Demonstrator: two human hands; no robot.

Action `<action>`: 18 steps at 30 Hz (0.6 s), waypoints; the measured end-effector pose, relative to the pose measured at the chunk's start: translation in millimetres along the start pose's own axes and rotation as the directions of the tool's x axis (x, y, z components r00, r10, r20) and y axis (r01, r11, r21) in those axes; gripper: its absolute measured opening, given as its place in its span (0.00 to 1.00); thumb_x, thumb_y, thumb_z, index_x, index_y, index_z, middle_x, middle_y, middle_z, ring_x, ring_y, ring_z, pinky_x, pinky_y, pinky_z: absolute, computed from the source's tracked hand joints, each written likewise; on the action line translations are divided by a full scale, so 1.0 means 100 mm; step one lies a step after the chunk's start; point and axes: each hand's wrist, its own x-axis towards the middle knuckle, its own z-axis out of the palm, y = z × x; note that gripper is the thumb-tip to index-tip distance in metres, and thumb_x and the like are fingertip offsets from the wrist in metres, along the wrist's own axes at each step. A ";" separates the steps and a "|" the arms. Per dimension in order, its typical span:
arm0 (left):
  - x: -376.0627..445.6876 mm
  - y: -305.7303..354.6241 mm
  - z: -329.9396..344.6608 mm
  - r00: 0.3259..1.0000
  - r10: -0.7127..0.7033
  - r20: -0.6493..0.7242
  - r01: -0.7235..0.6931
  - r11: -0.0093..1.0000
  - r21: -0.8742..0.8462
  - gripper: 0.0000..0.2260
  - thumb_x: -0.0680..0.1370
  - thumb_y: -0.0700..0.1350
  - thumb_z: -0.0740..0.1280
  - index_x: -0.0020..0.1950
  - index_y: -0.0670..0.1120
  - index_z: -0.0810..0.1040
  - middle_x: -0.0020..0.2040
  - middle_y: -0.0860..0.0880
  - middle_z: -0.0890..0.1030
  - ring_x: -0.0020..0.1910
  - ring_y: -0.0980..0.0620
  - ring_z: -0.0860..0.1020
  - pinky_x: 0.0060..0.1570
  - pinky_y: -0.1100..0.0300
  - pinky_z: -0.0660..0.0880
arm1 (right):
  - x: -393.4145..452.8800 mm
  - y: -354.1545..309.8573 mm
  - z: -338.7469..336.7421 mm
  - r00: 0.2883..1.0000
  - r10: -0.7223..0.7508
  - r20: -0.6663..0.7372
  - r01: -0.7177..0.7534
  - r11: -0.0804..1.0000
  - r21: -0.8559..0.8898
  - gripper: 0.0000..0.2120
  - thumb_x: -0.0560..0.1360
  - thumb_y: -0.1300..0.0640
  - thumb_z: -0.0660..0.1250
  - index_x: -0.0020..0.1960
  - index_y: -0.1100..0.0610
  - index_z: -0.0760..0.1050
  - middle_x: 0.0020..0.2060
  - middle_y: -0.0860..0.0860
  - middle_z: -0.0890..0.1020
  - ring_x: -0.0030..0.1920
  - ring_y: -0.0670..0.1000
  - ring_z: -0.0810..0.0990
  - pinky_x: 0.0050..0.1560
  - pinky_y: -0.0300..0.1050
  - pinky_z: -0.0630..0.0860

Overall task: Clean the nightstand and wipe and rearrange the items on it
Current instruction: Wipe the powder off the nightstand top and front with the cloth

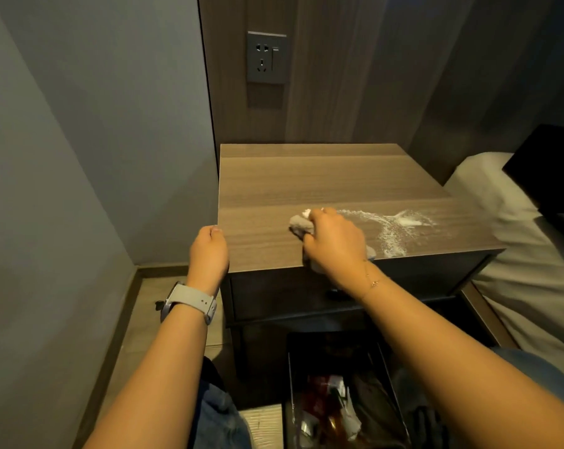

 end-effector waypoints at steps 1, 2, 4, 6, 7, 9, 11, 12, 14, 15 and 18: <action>0.00 -0.01 0.00 1.000 0.012 -0.006 -0.012 1.000 0.026 0.16 0.83 0.45 0.50 0.61 0.41 0.73 0.55 0.44 0.76 0.50 0.47 0.74 0.48 0.56 0.69 | 0.00 0.06 -0.04 1.000 0.007 0.008 -0.007 1.000 0.010 0.12 0.75 0.57 0.61 0.58 0.56 0.74 0.55 0.54 0.77 0.50 0.58 0.78 0.39 0.46 0.68; -0.01 0.00 0.00 1.000 0.025 -0.013 -0.024 0.998 0.059 0.16 0.83 0.45 0.50 0.61 0.41 0.73 0.54 0.44 0.77 0.49 0.47 0.74 0.47 0.56 0.69 | -0.01 0.10 -0.08 1.000 -0.004 0.012 0.004 0.999 0.041 0.12 0.75 0.57 0.61 0.57 0.56 0.75 0.54 0.54 0.77 0.50 0.58 0.77 0.39 0.46 0.69; -0.03 0.04 0.00 0.997 0.075 -0.035 -0.068 0.984 0.166 0.16 0.83 0.44 0.50 0.63 0.41 0.72 0.55 0.42 0.77 0.50 0.45 0.75 0.47 0.54 0.71 | -0.01 0.18 -0.21 0.998 -0.055 -0.033 0.058 0.991 0.119 0.10 0.74 0.58 0.62 0.54 0.57 0.75 0.51 0.54 0.77 0.47 0.57 0.77 0.39 0.49 0.72; -0.02 0.12 0.01 0.992 0.119 -0.049 -0.099 0.947 0.305 0.14 0.81 0.41 0.52 0.64 0.41 0.71 0.57 0.40 0.77 0.52 0.42 0.76 0.47 0.50 0.73 | 0.02 0.30 -0.41 0.988 -0.086 -0.125 0.105 0.982 0.156 0.08 0.74 0.57 0.63 0.52 0.56 0.75 0.48 0.53 0.77 0.45 0.55 0.76 0.41 0.52 0.75; 0.00 0.18 0.03 0.989 0.140 -0.048 -0.114 0.927 0.357 0.14 0.81 0.39 0.54 0.64 0.41 0.71 0.58 0.39 0.76 0.53 0.40 0.76 0.48 0.49 0.73 | 0.07 0.39 -0.52 0.984 -0.093 -0.154 0.118 0.980 0.162 0.08 0.75 0.57 0.63 0.52 0.56 0.76 0.48 0.53 0.77 0.45 0.54 0.76 0.43 0.52 0.75; 0.06 0.34 0.10 0.988 0.151 -0.022 -0.125 0.883 0.452 0.16 0.79 0.37 0.55 0.67 0.40 0.69 0.63 0.38 0.72 0.57 0.36 0.74 0.53 0.47 0.72 | 0.19 0.64 -0.71 0.980 -0.100 -0.173 0.126 0.981 0.147 0.09 0.75 0.57 0.64 0.54 0.55 0.76 0.49 0.53 0.77 0.47 0.53 0.76 0.46 0.52 0.75; 0.14 0.48 0.22 0.992 0.123 0.000 -0.104 0.843 0.528 0.17 0.79 0.39 0.54 0.67 0.38 0.67 0.66 0.36 0.67 0.58 0.32 0.72 0.58 0.44 0.71 | 0.33 0.97 -0.86 0.980 -0.092 -0.178 0.110 0.990 0.094 0.11 0.76 0.56 0.63 0.57 0.54 0.76 0.50 0.52 0.77 0.49 0.53 0.76 0.48 0.50 0.75; 0.18 0.52 0.27 0.994 0.109 0.000 -0.091 0.831 0.548 0.17 0.79 0.41 0.54 0.67 0.38 0.67 0.66 0.36 0.66 0.58 0.32 0.71 0.59 0.43 0.70 | 0.40 1.15 -0.90 0.980 -0.078 -0.183 0.090 0.994 0.055 0.12 0.76 0.56 0.63 0.58 0.54 0.76 0.51 0.52 0.76 0.49 0.53 0.76 0.47 0.49 0.75; 0.22 0.51 0.37 0.994 0.107 -0.023 -0.073 0.803 0.591 0.18 0.81 0.44 0.53 0.69 0.39 0.66 0.68 0.37 0.64 0.61 0.32 0.69 0.60 0.42 0.69 | 0.57 1.58 -0.95 0.988 -0.024 -0.154 0.021 1.000 -0.018 0.13 0.77 0.56 0.62 0.60 0.54 0.76 0.50 0.54 0.75 0.49 0.56 0.76 0.46 0.49 0.74; 0.23 0.48 0.40 0.992 0.122 -0.041 -0.071 0.783 0.618 0.19 0.81 0.45 0.53 0.70 0.41 0.65 0.69 0.38 0.63 0.62 0.33 0.69 0.60 0.43 0.68 | 0.67 1.82 -0.94 0.994 0.016 -0.105 -0.020 0.999 -0.034 0.13 0.77 0.55 0.62 0.61 0.54 0.76 0.50 0.55 0.75 0.49 0.57 0.76 0.47 0.51 0.74; 0.27 0.42 0.45 0.986 0.138 -0.093 -0.043 0.752 0.658 0.20 0.81 0.46 0.52 0.72 0.43 0.64 0.69 0.39 0.63 0.63 0.34 0.68 0.60 0.43 0.67 | 0.90 2.41 -0.83 0.981 0.168 0.102 -0.160 0.984 -0.078 0.16 0.78 0.53 0.61 0.65 0.55 0.74 0.54 0.59 0.73 0.52 0.62 0.75 0.57 0.55 0.73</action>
